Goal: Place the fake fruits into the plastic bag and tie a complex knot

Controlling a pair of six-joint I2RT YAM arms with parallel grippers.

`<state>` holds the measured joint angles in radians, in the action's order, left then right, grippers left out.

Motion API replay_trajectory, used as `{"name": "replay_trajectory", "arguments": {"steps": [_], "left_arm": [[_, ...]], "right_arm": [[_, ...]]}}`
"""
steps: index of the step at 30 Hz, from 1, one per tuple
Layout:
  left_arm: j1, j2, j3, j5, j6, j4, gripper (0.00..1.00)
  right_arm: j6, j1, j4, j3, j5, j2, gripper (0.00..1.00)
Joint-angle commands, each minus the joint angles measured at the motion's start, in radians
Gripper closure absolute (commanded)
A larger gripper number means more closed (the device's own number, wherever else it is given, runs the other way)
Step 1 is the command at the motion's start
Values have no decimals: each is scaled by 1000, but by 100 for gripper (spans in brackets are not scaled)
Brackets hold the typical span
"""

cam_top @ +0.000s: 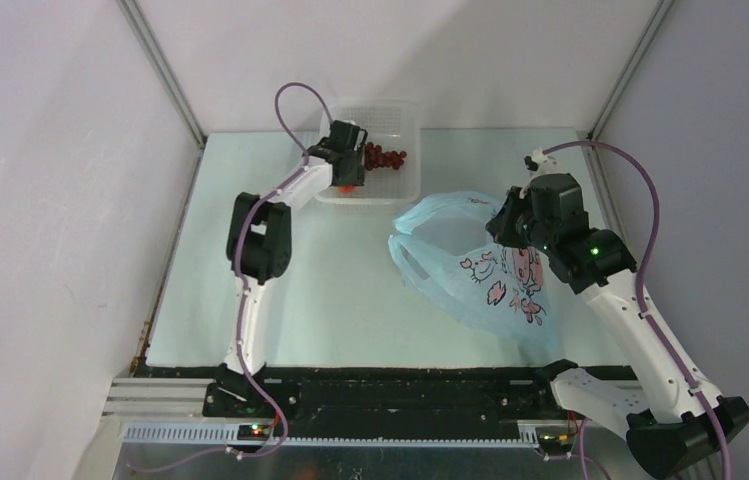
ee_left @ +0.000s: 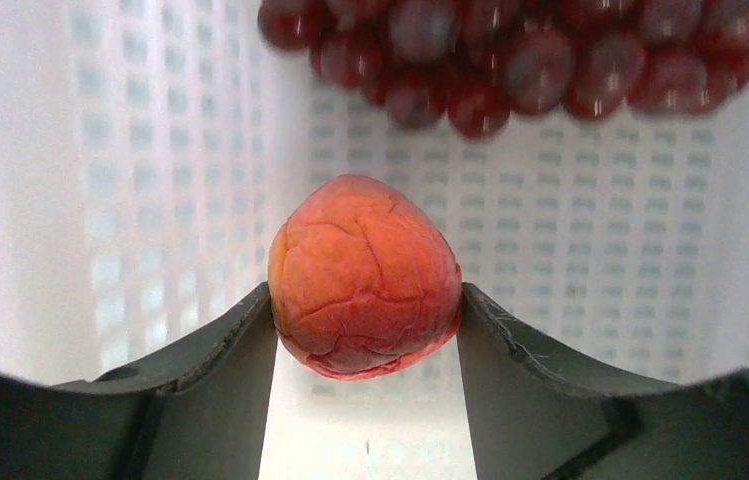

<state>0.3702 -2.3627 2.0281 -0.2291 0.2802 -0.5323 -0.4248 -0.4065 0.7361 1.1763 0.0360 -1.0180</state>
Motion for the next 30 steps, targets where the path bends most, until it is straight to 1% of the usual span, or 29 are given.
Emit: {"name": "replay_trajectory", "arguments": {"steps": [1, 4, 5, 6, 7, 10, 12, 14, 17, 20, 22, 24, 26, 30], "left_arm": [[33, 289, -205, 28, 46, 215, 50], [53, 406, -328, 23, 45, 250, 50], [62, 470, -356, 24, 45, 284, 50], [65, 500, -416, 32, 46, 298, 50], [72, 562, -440, 39, 47, 328, 50], [95, 685, -563, 80, 47, 373, 50], [114, 769, -603, 72, 53, 348, 50], [134, 887, -653, 73, 69, 327, 50], [181, 1010, -737, 124, 78, 356, 50], [251, 1123, -771, 193, 85, 373, 50], [296, 1165, -788, 265, 94, 392, 50], [341, 1183, -793, 354, 97, 402, 50], [389, 1179, -788, 410, 97, 405, 50], [482, 1134, -768, 453, 80, 409, 50]], "right_arm": [[4, -6, -15, 4, -2, 14, 100], [4, -5, -16, 3, -2, 15, 100], [4, -6, -15, 3, -2, 14, 100], [3, -6, -15, 4, -2, 13, 100], [3, -6, -14, 5, -2, 13, 100], [3, -7, -12, 4, 3, 14, 100], [5, -8, -15, 5, 4, 17, 100], [8, -9, -20, 4, 5, 19, 100], [10, -10, -22, 4, 7, 23, 100], [10, -10, -23, 3, 9, 23, 100], [6, -12, -23, 3, 12, 24, 100], [6, -16, -26, 4, 15, 24, 100], [6, -17, -30, 4, 19, 26, 100], [7, -18, -42, 4, 13, 33, 100]]}}
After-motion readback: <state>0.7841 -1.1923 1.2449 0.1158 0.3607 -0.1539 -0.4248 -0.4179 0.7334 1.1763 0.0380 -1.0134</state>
